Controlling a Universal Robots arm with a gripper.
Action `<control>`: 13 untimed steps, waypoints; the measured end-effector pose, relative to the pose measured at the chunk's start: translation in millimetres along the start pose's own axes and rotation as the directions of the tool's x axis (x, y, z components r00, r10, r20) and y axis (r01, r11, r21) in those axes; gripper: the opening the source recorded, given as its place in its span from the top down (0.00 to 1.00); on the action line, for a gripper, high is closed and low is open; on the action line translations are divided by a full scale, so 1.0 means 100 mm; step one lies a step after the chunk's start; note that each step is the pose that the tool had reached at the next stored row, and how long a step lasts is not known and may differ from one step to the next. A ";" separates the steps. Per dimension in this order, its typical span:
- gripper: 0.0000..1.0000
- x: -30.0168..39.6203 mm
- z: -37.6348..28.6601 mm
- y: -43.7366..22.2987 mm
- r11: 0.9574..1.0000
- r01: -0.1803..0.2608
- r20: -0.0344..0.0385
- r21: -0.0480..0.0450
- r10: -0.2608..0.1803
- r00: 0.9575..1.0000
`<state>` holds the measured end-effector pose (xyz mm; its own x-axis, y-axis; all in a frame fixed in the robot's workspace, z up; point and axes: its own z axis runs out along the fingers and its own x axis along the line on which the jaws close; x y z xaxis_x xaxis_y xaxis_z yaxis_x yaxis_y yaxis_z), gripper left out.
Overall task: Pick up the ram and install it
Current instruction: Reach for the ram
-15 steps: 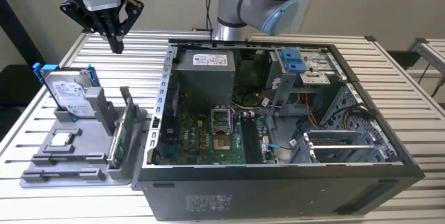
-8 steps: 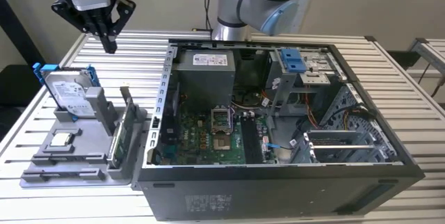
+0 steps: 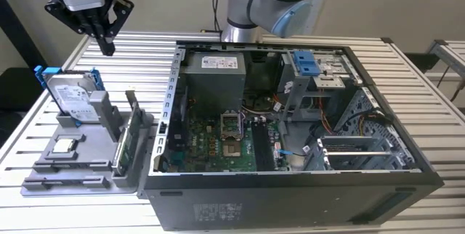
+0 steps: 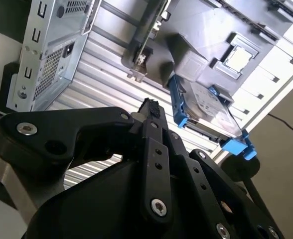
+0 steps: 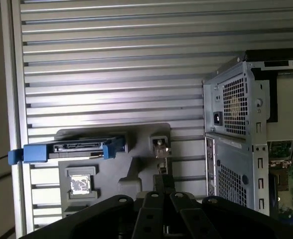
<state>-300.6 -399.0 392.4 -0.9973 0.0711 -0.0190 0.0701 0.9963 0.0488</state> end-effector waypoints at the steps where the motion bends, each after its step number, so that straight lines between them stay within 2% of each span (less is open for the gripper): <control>1: 0.89 0.008 0.000 -0.002 1.000 0.000 0.000 0.000 0.000 1.000; 9: 0.89 0.084 -0.002 -0.012 1.000 0.000 0.002 0.000 0.000 1.000; 13: 0.89 0.144 -0.002 -0.016 1.000 0.000 0.003 0.000 0.000 1.000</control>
<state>-315.1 -399.6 392.3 -0.9972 0.0711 -0.0219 0.0700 0.9963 0.0489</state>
